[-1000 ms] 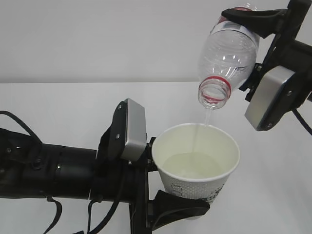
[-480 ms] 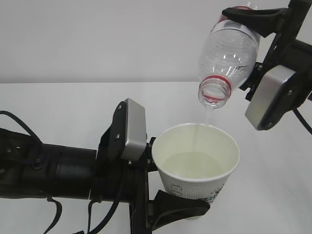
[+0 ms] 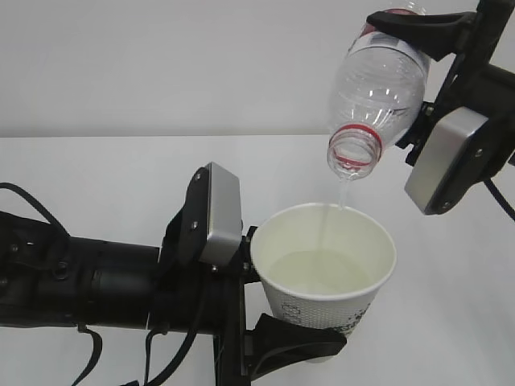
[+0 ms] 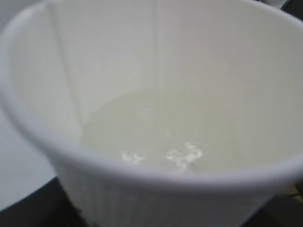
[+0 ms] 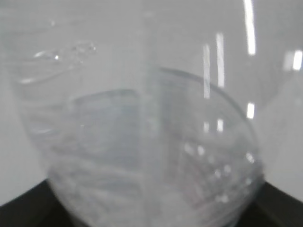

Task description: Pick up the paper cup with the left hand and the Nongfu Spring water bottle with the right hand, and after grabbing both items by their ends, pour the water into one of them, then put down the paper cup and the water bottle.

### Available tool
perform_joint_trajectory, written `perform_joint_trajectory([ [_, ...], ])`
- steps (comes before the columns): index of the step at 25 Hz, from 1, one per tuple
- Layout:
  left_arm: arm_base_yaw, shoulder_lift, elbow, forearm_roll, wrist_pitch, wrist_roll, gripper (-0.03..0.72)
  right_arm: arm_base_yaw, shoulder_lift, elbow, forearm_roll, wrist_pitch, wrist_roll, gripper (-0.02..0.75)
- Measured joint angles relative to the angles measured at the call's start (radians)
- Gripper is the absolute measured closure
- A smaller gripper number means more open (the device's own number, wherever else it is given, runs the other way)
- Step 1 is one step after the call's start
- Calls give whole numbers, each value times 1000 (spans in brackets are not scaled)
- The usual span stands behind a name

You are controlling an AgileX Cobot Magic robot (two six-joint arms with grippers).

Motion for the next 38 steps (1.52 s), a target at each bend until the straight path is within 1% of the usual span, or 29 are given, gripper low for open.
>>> perform_joint_trajectory([
  [38,0,0,0,2,0,-1,163,0,0,0,0,-4,-4,213],
])
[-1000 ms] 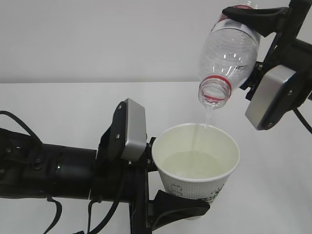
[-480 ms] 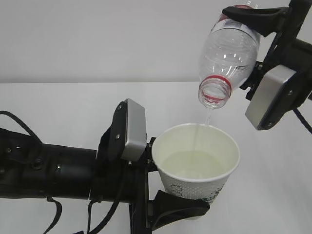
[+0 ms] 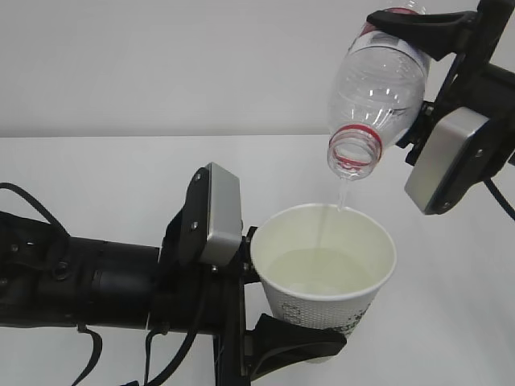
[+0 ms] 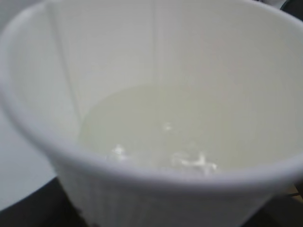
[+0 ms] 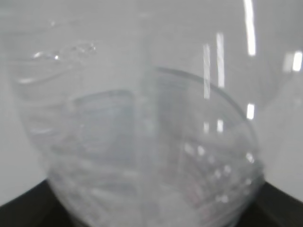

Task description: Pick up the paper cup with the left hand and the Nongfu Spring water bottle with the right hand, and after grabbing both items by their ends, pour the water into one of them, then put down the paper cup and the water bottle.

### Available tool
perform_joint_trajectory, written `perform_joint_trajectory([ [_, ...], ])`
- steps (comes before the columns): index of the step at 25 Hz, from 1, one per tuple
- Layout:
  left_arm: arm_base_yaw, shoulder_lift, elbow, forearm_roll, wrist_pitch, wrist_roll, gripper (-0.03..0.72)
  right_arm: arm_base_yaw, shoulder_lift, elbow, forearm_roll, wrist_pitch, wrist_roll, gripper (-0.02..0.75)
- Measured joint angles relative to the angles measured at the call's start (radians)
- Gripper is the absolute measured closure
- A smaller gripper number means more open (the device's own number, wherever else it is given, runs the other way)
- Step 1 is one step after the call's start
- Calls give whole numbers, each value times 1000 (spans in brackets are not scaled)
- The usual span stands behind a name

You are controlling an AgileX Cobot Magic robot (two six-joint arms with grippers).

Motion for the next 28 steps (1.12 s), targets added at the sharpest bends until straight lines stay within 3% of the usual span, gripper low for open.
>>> perform_joint_trajectory([
  [28,0,0,0,0,2,0,163,0,0,0,0,0,-2,213],
])
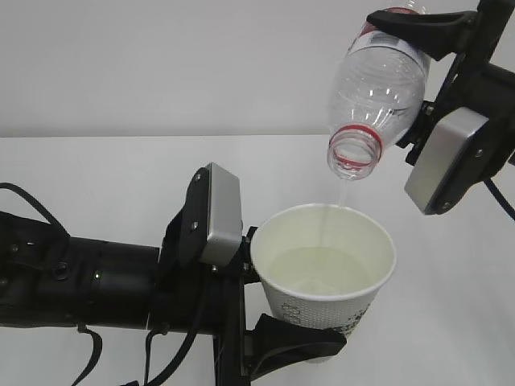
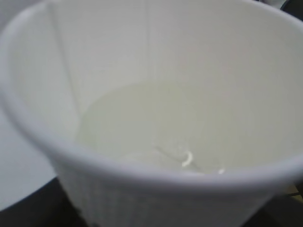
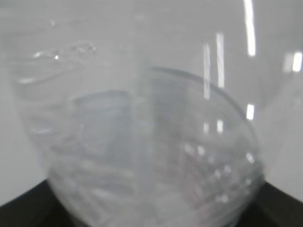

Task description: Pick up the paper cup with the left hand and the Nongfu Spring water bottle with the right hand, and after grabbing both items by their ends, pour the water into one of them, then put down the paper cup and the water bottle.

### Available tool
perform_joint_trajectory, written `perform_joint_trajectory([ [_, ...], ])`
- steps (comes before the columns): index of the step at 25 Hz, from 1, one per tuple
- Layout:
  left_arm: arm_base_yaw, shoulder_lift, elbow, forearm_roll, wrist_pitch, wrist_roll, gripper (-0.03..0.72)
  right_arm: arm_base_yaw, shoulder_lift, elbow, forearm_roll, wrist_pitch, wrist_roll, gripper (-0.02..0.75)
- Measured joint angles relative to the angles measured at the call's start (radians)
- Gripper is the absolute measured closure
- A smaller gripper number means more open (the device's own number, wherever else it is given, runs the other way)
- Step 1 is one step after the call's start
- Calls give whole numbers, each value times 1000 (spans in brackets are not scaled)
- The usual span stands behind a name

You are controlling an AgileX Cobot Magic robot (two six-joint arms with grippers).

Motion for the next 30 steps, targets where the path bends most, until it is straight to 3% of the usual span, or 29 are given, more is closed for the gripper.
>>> perform_joint_trajectory([
  [30,0,0,0,0,2,0,163,0,0,0,0,0,-16,213],
])
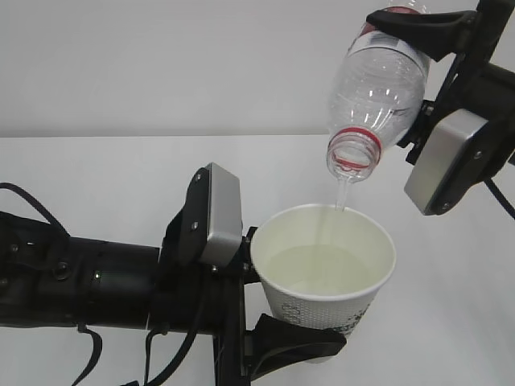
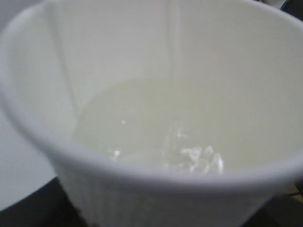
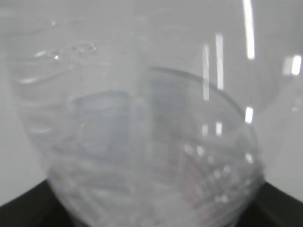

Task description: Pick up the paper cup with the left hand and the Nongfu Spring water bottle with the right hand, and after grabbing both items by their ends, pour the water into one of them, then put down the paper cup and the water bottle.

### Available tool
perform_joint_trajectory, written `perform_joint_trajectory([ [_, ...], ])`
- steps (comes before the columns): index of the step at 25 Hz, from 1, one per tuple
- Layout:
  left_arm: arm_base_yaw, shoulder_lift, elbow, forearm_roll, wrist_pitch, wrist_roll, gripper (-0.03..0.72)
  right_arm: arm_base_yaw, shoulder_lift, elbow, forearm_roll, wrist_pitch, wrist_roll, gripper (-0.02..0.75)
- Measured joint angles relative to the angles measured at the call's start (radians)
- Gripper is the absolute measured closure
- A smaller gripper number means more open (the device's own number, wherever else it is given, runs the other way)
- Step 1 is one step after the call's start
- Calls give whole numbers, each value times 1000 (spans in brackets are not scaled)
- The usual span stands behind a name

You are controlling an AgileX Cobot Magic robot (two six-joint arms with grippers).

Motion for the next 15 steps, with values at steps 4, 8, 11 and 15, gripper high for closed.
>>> perform_joint_trajectory([
  [4,0,0,0,0,0,0,163,0,0,-2,0,0,0,213],
  [8,0,0,0,0,0,0,163,0,0,-2,4,0,0,213],
  [11,0,0,0,0,0,0,163,0,0,-2,4,0,0,213],
  [15,0,0,0,0,0,0,163,0,0,-2,8,0,0,213],
])
